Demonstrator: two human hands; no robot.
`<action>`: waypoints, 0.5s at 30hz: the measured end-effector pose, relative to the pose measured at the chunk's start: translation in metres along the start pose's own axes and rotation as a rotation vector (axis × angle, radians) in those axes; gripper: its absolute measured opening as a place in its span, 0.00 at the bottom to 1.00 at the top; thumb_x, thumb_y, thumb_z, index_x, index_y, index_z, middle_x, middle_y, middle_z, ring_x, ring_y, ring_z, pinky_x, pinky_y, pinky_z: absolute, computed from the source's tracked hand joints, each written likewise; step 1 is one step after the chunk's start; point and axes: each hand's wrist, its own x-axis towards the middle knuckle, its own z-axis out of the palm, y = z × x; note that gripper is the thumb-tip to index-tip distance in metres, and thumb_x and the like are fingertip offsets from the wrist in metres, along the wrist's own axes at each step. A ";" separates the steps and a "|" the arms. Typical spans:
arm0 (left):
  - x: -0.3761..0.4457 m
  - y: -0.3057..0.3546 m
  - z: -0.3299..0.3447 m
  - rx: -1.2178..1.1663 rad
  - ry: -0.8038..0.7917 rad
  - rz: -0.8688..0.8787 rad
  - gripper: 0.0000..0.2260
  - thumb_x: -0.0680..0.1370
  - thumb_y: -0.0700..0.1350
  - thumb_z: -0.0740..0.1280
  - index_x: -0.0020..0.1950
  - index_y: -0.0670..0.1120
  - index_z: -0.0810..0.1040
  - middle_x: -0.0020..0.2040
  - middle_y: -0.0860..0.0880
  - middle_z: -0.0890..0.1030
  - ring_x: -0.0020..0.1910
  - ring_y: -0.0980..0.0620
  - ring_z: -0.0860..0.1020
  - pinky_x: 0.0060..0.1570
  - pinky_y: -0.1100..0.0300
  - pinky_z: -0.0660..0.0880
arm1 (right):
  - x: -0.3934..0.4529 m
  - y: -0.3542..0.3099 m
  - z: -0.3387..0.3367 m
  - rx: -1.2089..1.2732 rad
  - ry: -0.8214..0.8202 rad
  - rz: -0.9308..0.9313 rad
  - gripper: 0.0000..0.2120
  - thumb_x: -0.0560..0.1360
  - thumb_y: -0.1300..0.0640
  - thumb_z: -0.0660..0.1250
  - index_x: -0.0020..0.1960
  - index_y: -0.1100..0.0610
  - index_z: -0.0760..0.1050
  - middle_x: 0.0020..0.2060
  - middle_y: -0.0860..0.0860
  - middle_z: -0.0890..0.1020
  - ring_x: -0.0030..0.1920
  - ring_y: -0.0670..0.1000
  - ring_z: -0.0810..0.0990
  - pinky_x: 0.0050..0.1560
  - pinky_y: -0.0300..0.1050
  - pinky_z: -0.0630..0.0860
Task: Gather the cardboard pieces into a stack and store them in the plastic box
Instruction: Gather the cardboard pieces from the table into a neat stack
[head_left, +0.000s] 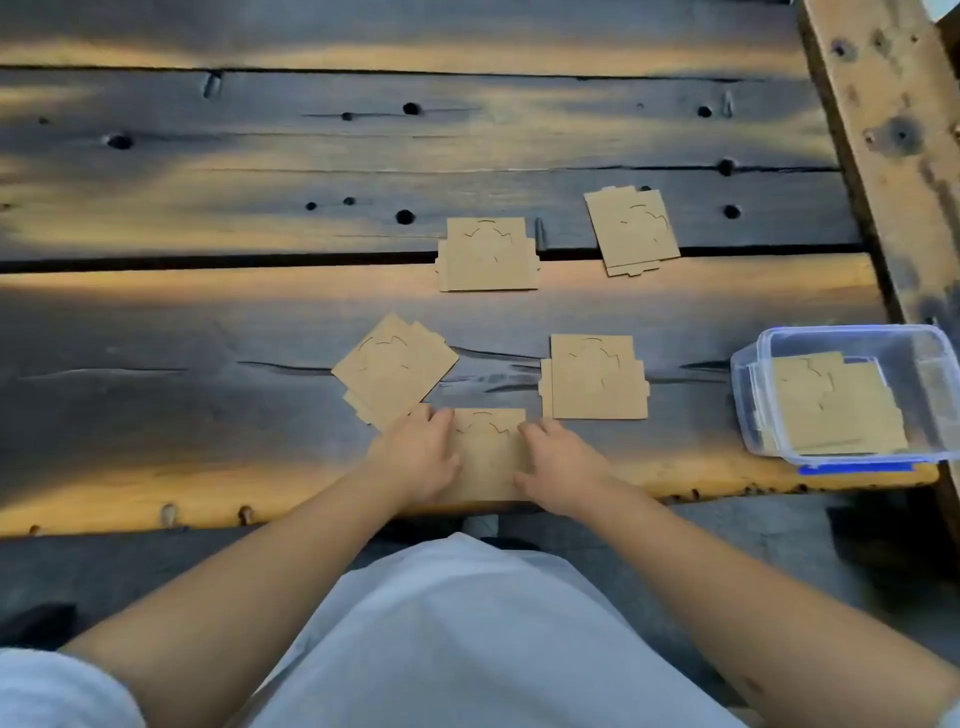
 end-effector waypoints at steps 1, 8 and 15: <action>-0.003 0.001 0.002 -0.020 -0.015 -0.029 0.24 0.76 0.55 0.61 0.69 0.48 0.63 0.67 0.48 0.67 0.63 0.45 0.70 0.53 0.49 0.72 | -0.002 -0.001 0.003 0.009 -0.003 0.011 0.26 0.73 0.45 0.66 0.67 0.54 0.64 0.66 0.52 0.67 0.64 0.58 0.70 0.57 0.56 0.75; -0.004 0.001 0.022 -0.436 -0.069 -0.264 0.24 0.72 0.50 0.64 0.65 0.47 0.65 0.61 0.48 0.62 0.61 0.46 0.65 0.58 0.55 0.66 | -0.007 -0.002 0.034 0.170 0.008 0.090 0.31 0.70 0.46 0.69 0.68 0.52 0.59 0.70 0.52 0.59 0.64 0.59 0.64 0.60 0.55 0.71; 0.006 0.017 0.022 -0.605 -0.126 -0.379 0.23 0.73 0.51 0.65 0.66 0.48 0.65 0.55 0.49 0.61 0.41 0.59 0.68 0.39 0.61 0.66 | 0.004 -0.014 0.030 0.498 0.031 0.274 0.38 0.68 0.45 0.71 0.73 0.52 0.58 0.69 0.50 0.59 0.66 0.58 0.62 0.62 0.49 0.64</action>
